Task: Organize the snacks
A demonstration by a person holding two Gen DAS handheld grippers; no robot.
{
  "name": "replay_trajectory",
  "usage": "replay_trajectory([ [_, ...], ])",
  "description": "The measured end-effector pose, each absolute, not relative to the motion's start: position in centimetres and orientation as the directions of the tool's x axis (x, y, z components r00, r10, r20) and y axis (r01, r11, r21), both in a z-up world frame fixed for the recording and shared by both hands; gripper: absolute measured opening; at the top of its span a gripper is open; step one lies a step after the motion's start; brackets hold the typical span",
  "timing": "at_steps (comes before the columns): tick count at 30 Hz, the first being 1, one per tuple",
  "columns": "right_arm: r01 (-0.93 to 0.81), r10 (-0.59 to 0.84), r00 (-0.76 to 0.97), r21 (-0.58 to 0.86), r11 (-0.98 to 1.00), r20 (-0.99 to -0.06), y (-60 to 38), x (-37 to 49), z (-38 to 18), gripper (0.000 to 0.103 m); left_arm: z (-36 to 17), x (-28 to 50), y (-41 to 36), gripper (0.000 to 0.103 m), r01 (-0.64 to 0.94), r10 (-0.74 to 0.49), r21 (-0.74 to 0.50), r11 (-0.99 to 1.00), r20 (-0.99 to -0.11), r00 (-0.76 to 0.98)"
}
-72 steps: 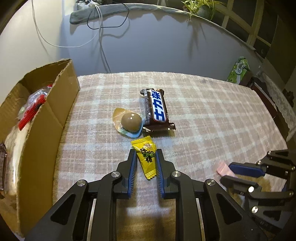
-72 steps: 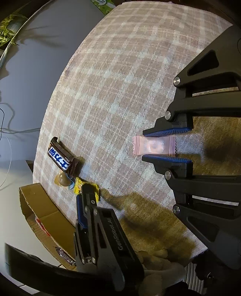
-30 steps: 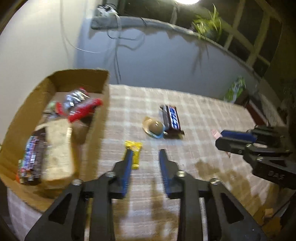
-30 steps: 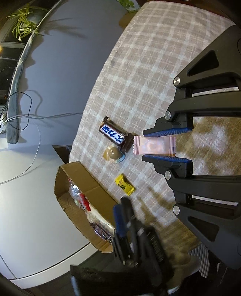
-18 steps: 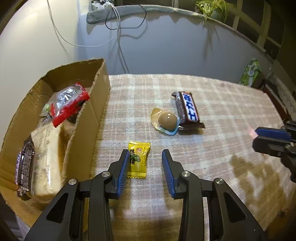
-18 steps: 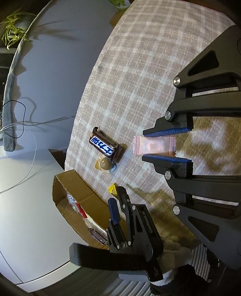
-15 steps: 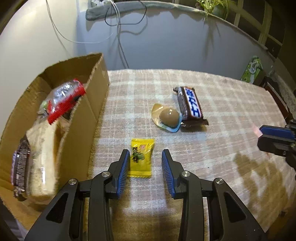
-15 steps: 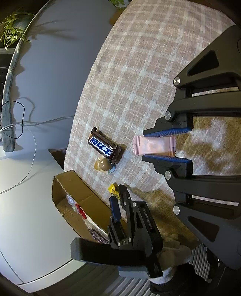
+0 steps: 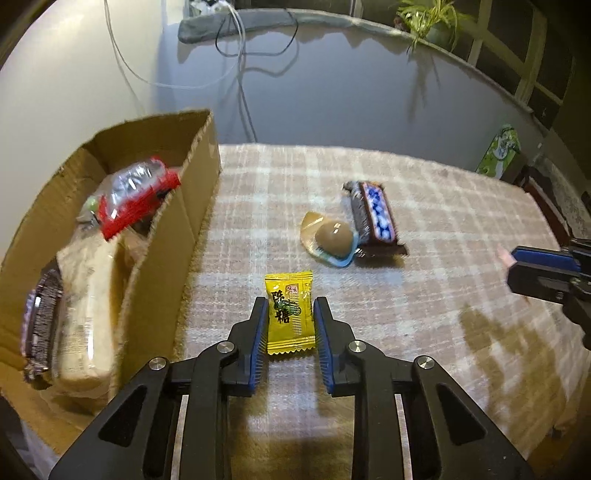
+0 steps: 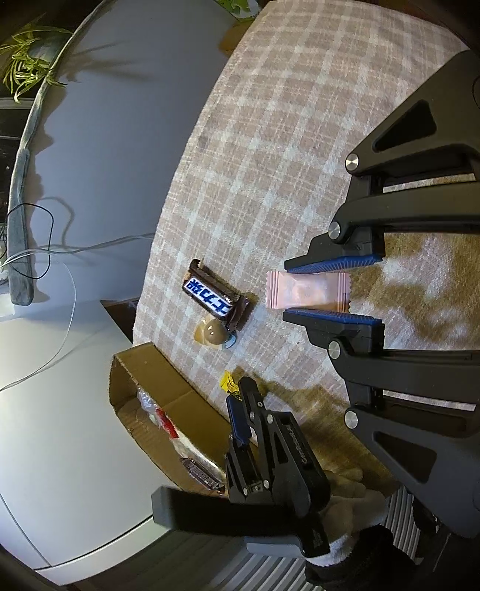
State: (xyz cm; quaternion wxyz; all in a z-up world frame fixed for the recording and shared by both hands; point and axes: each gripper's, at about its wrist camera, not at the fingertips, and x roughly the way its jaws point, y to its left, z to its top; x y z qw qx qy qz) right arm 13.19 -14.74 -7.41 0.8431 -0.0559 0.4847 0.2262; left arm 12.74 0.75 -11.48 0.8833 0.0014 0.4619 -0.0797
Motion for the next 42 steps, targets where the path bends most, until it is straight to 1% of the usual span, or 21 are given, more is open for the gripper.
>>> replay_trajectory([
  [9,-0.481,0.339,0.452,0.094,0.872,-0.825,-12.1,14.4,-4.9,0.02,-7.0,11.0,2.8,0.023,0.132,-0.168,-0.107,0.985,-0.751,0.638],
  [15,-0.547,0.388,0.459,0.09,0.833,-0.799,-8.1,16.2,-2.9,0.02,-5.6,10.4,6.3,0.023,0.074,-0.136,-0.118,0.99,-0.72,0.68],
  [20,-0.601,0.44,0.426,0.117,0.791,-0.79,-3.8,18.2,-2.0,0.02,-5.1,9.7,9.2,0.023,0.018,-0.094,-0.114,0.993,-0.707,0.701],
  [31,-0.672,0.482,0.345,0.146,0.726,-0.806,5.1,22.2,-3.9,0.02,-5.4,9.1,14.9,0.023,-0.091,-0.016,-0.113,0.989,-0.709,0.705],
  [42,-0.698,0.476,0.281,0.163,0.697,-0.833,9.5,24.1,-6.5,0.02,-6.2,9.9,16.5,0.023,-0.119,-0.007,-0.123,0.985,-0.722,0.692],
])
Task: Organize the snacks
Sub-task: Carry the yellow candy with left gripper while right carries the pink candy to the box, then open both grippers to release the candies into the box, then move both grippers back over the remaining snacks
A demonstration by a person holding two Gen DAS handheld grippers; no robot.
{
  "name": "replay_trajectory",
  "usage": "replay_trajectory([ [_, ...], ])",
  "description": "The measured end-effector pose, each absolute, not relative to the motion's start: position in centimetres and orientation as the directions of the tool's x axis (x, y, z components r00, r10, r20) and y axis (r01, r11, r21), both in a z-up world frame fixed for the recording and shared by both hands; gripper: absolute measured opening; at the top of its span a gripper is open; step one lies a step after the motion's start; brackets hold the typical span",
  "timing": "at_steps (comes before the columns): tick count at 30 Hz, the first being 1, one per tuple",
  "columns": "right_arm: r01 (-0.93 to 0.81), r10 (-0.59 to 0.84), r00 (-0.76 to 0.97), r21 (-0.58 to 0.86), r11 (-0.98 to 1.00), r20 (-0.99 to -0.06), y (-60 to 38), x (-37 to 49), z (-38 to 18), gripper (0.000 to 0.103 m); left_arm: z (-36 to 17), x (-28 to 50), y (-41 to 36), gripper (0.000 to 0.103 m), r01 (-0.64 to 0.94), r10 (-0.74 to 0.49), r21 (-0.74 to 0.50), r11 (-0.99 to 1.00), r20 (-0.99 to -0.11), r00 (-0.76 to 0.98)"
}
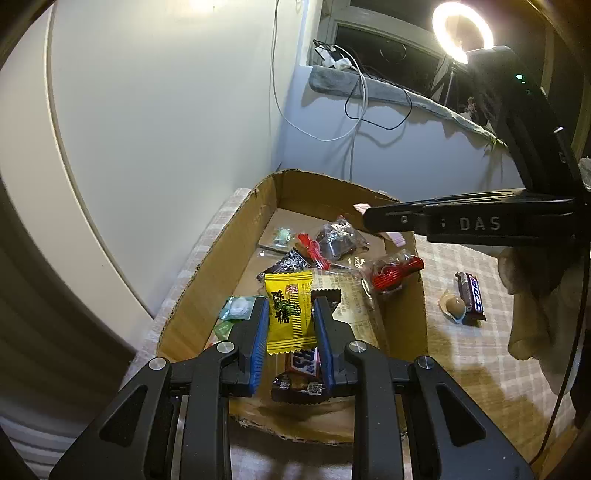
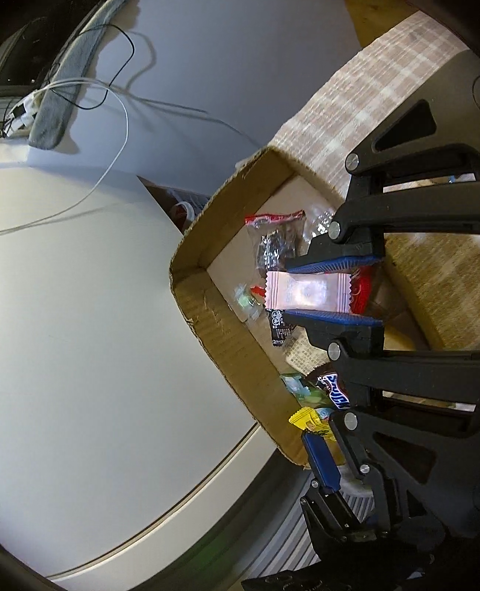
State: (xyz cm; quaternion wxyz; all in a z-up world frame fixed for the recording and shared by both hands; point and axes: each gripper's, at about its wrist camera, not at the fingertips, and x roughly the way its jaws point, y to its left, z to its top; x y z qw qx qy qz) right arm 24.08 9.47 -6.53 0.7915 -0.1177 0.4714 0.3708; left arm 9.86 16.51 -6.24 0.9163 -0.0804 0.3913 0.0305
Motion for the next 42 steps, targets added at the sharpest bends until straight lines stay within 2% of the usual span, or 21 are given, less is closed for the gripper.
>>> replay_trajectory([
  [3,-0.701,0.471,0.278,0.158,0.695,-0.837,9.8,24.3,-6.8,0.021,-6.2,9.9,16.5,0.023,-0.123,0.0,-0.118,0.985,-0.721,0.693],
  [5,-0.701,0.467,0.275,0.157,0.696,-0.84,9.9,24.4,-7.0,0.026,-6.2,9.9,16.5,0.024,-0.126,0.003,-0.118,0.985,-0.721,0.693],
  [7,-0.698,0.465,0.286,0.15,0.7,-0.838,9.9,24.4,-6.9,0.052,-6.2,9.9,16.6,0.026,-0.13,0.009,-0.114,0.985,-0.72,0.694],
  [10,-0.695,0.47,0.309,0.141,0.705,-0.827,9.7,24.4,-6.5,0.067,-6.1,9.8,16.7,0.044,-0.135,0.016,-0.109,0.985,-0.718,0.696],
  [11,-0.693,0.472,0.31,0.143,0.706,-0.825,9.6,24.4,-6.4,0.068,-6.1,9.7,16.6,0.056,-0.135,0.017,-0.107,0.985,-0.717,0.696],
  [12,-0.692,0.472,0.309,0.146,0.707,-0.826,9.5,24.4,-6.3,0.072,-6.1,9.7,16.5,0.064,-0.133,0.019,-0.104,0.986,-0.715,0.699],
  [13,-0.689,0.469,0.309,0.145,0.71,-0.827,9.4,24.4,-6.3,0.075,-6.0,9.6,16.4,0.064,-0.132,0.021,-0.101,0.986,-0.712,0.702],
  [18,-0.673,0.469,0.33,0.144,0.725,-0.819,8.1,24.3,-5.7,0.075,-5.6,9.4,16.0,0.064,-0.126,0.017,-0.103,0.987,-0.704,0.71],
  [25,-0.614,0.517,0.391,0.203,0.763,-0.762,2.8,24.6,-3.8,0.075,-4.8,9.1,14.5,0.064,-0.104,0.001,-0.109,0.989,-0.683,0.73],
  [30,-0.565,0.455,0.444,0.153,0.811,-0.772,-1.6,25.4,-3.4,0.075,-4.3,9.2,12.0,0.064,-0.052,-0.037,-0.111,0.993,-0.674,0.738],
  [37,-0.548,0.406,0.392,0.145,0.824,-0.825,-7.3,25.8,-5.2,0.075,-4.3,9.8,7.3,0.064,0.051,-0.11,-0.107,0.993,-0.675,0.729],
  [42,-0.505,0.367,0.307,0.176,0.845,-0.878,-9.3,25.9,-8.0,0.075,-5.5,11.0,4.3,0.049,0.109,-0.163,-0.122,0.987,-0.703,0.692],
])
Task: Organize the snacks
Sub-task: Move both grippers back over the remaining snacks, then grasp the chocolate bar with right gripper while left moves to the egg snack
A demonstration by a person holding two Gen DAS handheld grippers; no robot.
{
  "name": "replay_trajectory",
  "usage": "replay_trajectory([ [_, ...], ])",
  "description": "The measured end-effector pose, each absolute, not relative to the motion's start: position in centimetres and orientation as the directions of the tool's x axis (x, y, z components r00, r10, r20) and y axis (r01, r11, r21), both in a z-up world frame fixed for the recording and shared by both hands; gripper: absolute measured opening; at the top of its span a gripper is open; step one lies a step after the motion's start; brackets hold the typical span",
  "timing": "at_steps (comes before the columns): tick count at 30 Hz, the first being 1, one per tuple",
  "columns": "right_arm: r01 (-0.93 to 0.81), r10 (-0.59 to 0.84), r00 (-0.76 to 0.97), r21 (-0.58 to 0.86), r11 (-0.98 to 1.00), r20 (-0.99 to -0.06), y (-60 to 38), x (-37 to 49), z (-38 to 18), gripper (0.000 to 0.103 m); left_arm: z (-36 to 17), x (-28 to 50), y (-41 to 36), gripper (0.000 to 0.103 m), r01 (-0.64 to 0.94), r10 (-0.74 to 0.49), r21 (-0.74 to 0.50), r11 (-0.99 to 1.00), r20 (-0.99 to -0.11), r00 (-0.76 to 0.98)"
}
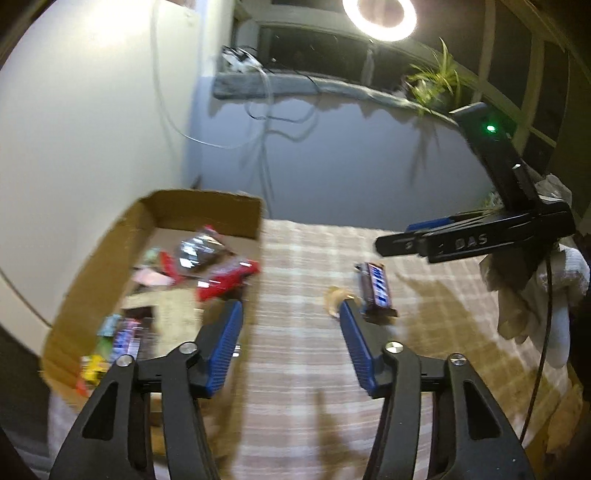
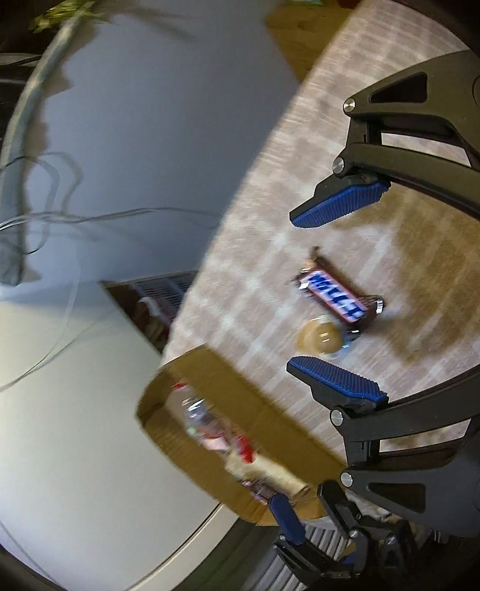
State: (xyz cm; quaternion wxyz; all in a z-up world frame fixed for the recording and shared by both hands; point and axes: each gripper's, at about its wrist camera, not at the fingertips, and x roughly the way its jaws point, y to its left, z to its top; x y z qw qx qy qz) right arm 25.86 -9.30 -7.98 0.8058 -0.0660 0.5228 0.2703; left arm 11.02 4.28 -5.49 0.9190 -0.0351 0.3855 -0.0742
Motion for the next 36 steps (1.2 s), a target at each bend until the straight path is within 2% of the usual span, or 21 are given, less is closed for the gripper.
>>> replay_trajectory([
  [2,-0.479,0.355,0.273,0.194,0.856,-0.894,-9.8,25.9,-9.4,0.075,-6.2,11.6,3.2,0.044,0.126,-0.18,-0.129,0.984,-0.718,0.672],
  [5,-0.45,0.37,0.22,0.243,0.859,-0.903,-9.9,25.9,-11.0,0.067,-7.1,12.4,1.7,0.037,0.151,-0.197,-0.13,0.98,-0.738,0.646],
  [9,-0.422,0.367,0.206,0.256,0.87,-0.907,-9.6,26.1,-12.1,0.061,-8.1,13.3,0.3,0.034,0.166,-0.207,-0.132,0.977,-0.758,0.618],
  [11,-0.421,0.365,0.2,0.257,0.87,-0.909,-9.4,26.2,-12.6,0.055,-8.7,13.8,0.1,0.033,0.166,-0.216,-0.144,0.976,-0.768,0.603],
  [25,-0.444,0.326,0.192,0.214,0.87,-0.926,-8.6,26.8,-13.7,0.039,-10.7,16.3,-0.6,0.033,0.159,-0.242,-0.184,0.97,-0.796,0.554],
  [36,-0.44,0.271,0.22,0.153,0.885,-0.937,-11.1,26.6,-13.8,0.03,-12.0,18.1,-2.0,0.034,0.165,-0.218,-0.152,0.975,-0.815,0.538],
])
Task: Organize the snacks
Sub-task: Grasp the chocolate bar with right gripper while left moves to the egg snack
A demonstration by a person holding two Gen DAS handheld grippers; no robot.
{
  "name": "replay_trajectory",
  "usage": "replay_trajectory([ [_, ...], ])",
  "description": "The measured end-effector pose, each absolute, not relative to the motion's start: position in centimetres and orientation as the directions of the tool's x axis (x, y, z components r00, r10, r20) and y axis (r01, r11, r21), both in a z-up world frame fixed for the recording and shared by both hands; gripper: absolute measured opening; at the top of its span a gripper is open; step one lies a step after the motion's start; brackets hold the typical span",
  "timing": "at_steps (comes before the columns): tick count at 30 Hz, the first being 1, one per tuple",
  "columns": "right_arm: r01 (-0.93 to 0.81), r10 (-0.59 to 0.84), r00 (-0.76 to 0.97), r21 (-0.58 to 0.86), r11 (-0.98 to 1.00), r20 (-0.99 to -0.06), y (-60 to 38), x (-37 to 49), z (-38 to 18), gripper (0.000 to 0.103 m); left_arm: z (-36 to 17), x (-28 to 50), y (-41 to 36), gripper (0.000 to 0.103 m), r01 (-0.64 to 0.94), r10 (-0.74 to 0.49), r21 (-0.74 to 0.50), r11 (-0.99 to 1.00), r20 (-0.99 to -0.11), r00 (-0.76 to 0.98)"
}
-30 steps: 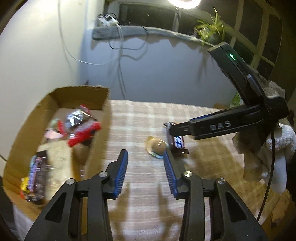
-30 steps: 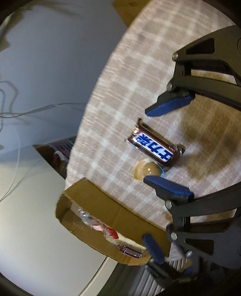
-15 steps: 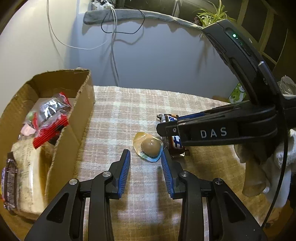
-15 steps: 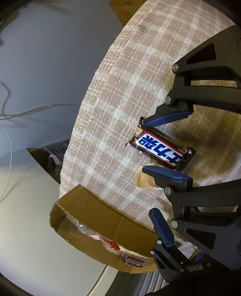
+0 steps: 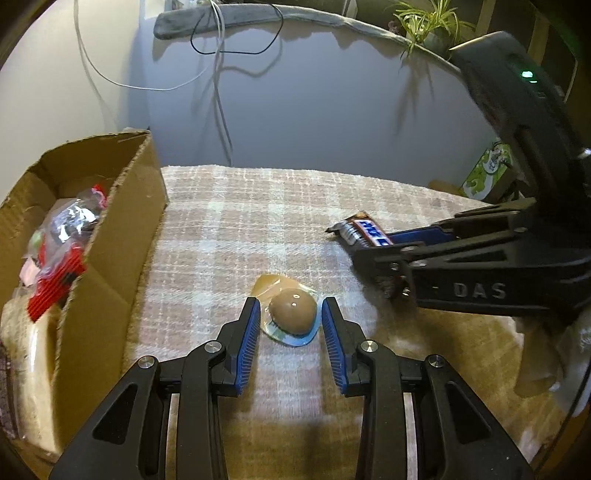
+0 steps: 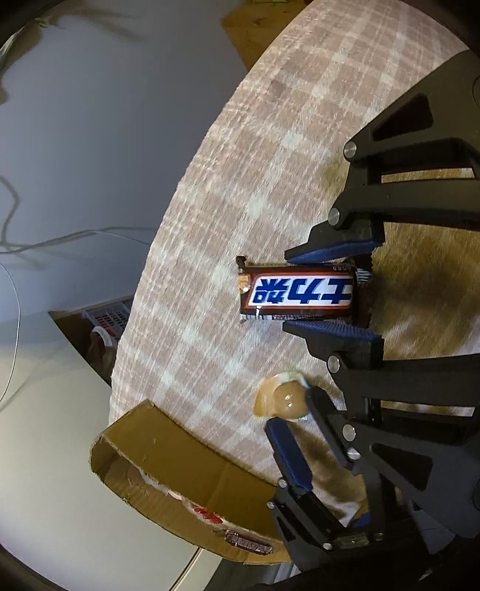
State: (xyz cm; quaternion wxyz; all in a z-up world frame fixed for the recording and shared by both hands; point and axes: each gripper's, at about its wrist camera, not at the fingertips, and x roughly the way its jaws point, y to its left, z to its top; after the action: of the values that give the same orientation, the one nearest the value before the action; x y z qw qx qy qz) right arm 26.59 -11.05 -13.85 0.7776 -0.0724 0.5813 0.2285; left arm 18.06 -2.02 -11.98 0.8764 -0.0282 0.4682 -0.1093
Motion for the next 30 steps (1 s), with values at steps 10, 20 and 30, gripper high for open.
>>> replay_trajectory([
  [10,-0.449,0.283,0.23,0.156,0.88,-0.931,-11.75,26.37,-13.78,0.03,-12.18,18.65,-2.51,0.035,0.164,-0.19,-0.118,0.979,-0.813,0.55],
  [20,-0.457,0.276,0.245,0.14,0.878,-0.93,-11.82,26.03,-13.4,0.03,-12.47,18.55,-2.63,0.042,0.169,-0.195,-0.121,0.978,-0.811,0.551],
  [30,-0.463,0.279,0.248,0.14,0.875,-0.928,-11.68,26.17,-13.35,0.039,-12.38,18.46,-2.19,0.042,0.173,-0.218,-0.145,0.974,-0.803,0.555],
])
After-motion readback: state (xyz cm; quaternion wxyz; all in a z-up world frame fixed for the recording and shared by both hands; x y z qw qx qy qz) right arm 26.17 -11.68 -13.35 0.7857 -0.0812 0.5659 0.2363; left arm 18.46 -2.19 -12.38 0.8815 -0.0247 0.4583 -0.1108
